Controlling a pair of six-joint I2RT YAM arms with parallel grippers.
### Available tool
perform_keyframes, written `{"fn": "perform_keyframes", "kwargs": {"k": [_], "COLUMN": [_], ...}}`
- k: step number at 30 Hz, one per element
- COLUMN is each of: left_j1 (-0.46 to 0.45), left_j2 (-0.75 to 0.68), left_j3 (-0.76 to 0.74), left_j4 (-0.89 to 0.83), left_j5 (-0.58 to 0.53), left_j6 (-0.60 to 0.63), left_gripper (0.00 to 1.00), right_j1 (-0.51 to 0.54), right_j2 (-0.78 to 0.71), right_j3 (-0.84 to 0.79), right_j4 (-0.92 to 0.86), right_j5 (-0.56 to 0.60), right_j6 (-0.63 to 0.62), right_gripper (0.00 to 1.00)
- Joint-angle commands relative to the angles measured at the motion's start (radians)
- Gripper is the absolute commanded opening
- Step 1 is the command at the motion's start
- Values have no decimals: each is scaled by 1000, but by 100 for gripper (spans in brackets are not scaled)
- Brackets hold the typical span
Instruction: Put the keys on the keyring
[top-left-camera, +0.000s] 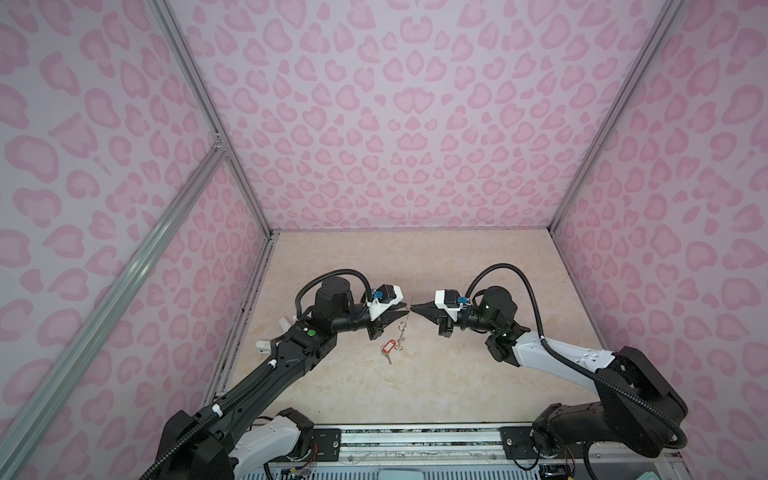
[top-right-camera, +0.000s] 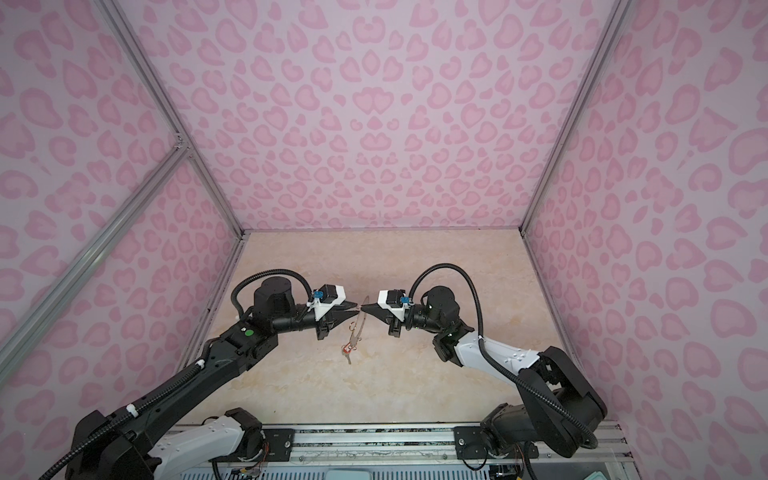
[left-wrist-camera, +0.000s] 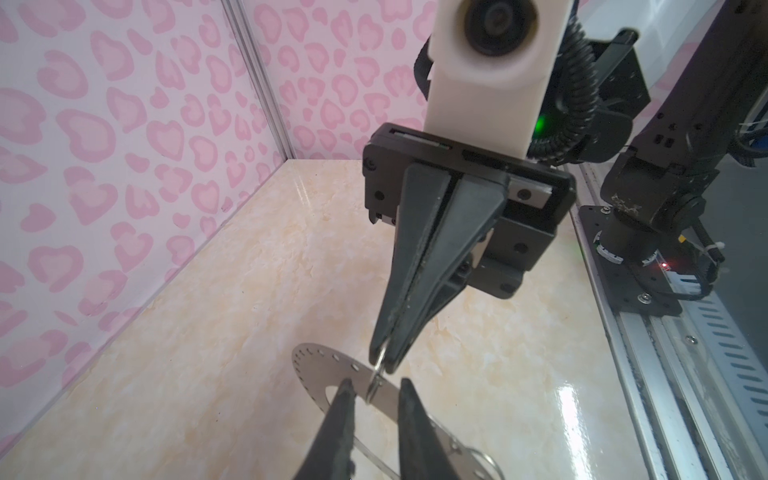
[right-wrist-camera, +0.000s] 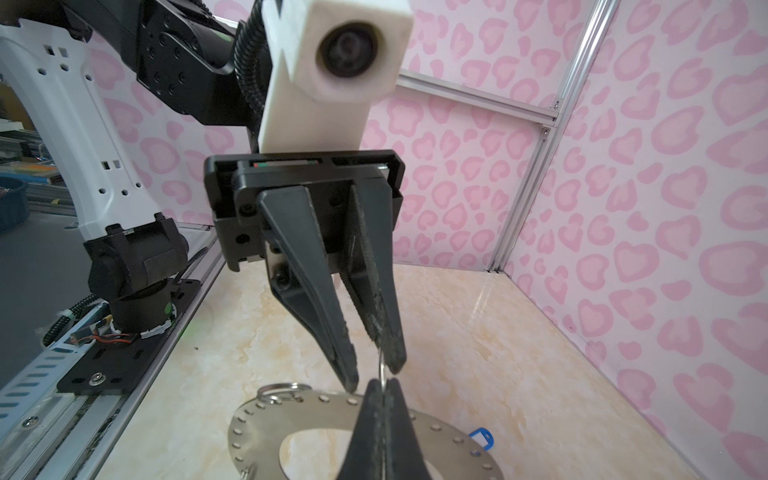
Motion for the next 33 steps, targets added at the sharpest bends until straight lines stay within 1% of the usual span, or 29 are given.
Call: {"fn": "perform_keyframes", "kwargs": {"k": [1, 5, 11, 12, 15, 18, 20, 22, 24, 28, 33], "left_j1": [1, 1, 0, -2, -2, 0, 0, 0, 6, 57, 150], "left_j2": [12, 23, 27, 23, 11, -7, -19, -33, -51, -62, -72], "left_j3": [14, 24, 39, 41, 44, 35, 30, 26, 25, 50, 53], "left_j4": [19, 12, 8, 4, -35, -63, -71, -80, -91, -149, -177], "left_j5": [48, 60, 70, 63, 11, -55, -117, -183, -231, -241, -236], "left_j6": [6, 11, 16, 23, 59, 100, 119, 143, 164, 171, 155], "left_gripper": [18, 15, 3, 3, 3, 3, 3, 3, 4, 3, 3], "right_j1": [4, 5, 5, 3, -14, -31, -29, -21, -15, 21, 126], "right_j2": [4, 7, 8, 5, -11, -37, -59, -74, -77, -56, 28], "right_j3": [4, 4, 2, -1, -17, -31, -25, -11, 0, 12, 25], "right_j4": [53, 56, 56, 54, 34, -18, -136, -264, -356, -456, -524], "right_j5": [-10, -6, 3, 16, 42, 81, 127, 184, 224, 278, 354], "right_j6": [8, 8, 9, 7, -6, -35, -107, -170, -198, -184, -158], "right_gripper": [0, 0, 1, 9, 24, 33, 36, 37, 37, 35, 34]}}
